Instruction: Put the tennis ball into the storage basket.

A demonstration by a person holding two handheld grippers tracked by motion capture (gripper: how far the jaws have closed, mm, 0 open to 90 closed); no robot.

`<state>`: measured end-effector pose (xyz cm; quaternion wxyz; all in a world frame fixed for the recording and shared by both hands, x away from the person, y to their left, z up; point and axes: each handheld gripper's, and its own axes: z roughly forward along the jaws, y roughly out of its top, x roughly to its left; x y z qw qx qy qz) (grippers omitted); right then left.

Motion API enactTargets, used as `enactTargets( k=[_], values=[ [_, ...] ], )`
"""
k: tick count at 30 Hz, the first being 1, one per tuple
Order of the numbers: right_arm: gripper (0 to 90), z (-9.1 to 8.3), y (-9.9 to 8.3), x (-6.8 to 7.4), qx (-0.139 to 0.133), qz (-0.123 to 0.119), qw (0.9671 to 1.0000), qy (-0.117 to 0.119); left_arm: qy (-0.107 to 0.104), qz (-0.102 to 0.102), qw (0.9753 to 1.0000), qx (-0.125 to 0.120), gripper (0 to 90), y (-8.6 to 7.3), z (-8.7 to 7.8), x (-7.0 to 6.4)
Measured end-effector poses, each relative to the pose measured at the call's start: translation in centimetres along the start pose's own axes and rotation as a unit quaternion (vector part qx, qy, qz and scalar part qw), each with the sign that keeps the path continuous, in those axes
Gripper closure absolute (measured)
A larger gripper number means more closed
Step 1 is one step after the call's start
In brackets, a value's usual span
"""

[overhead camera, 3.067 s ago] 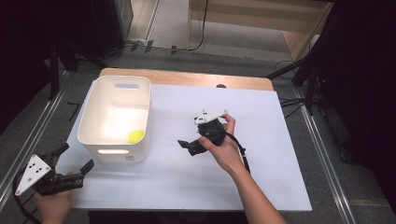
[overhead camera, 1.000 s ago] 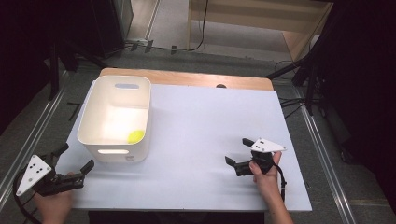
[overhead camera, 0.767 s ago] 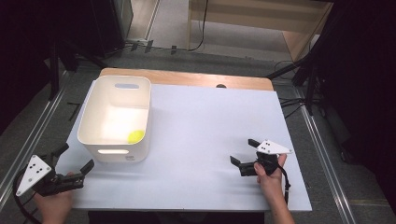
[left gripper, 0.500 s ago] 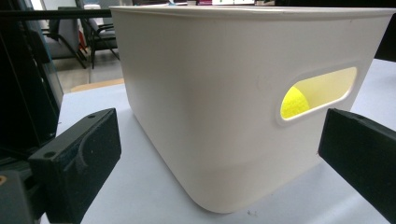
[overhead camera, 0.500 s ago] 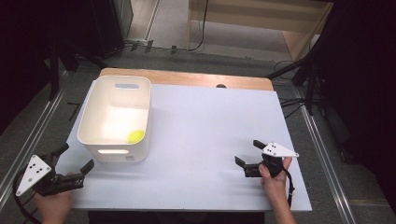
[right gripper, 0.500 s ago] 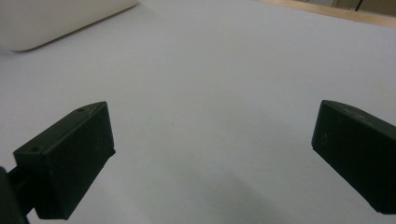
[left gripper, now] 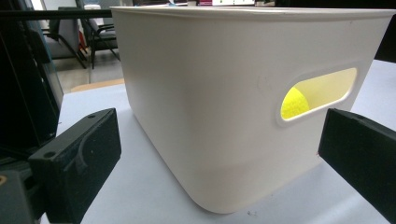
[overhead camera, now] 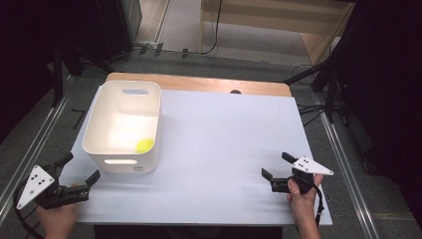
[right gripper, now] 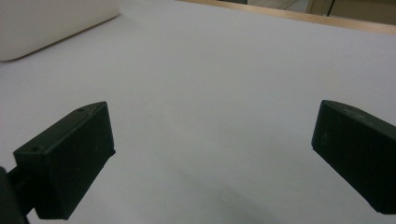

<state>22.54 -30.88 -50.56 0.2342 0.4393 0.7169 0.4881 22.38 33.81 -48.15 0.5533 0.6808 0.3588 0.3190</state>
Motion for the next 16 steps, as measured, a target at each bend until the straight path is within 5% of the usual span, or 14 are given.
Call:
enactTargets(
  k=[16],
  values=[
    [0.0, -1.5, -1.0, -0.8, 0.002, 0.014, 0.9998, -0.015, -0.001, 0.001, 1.0, 0.0, 0.0, 0.0, 0.0, 0.1]
  ],
)
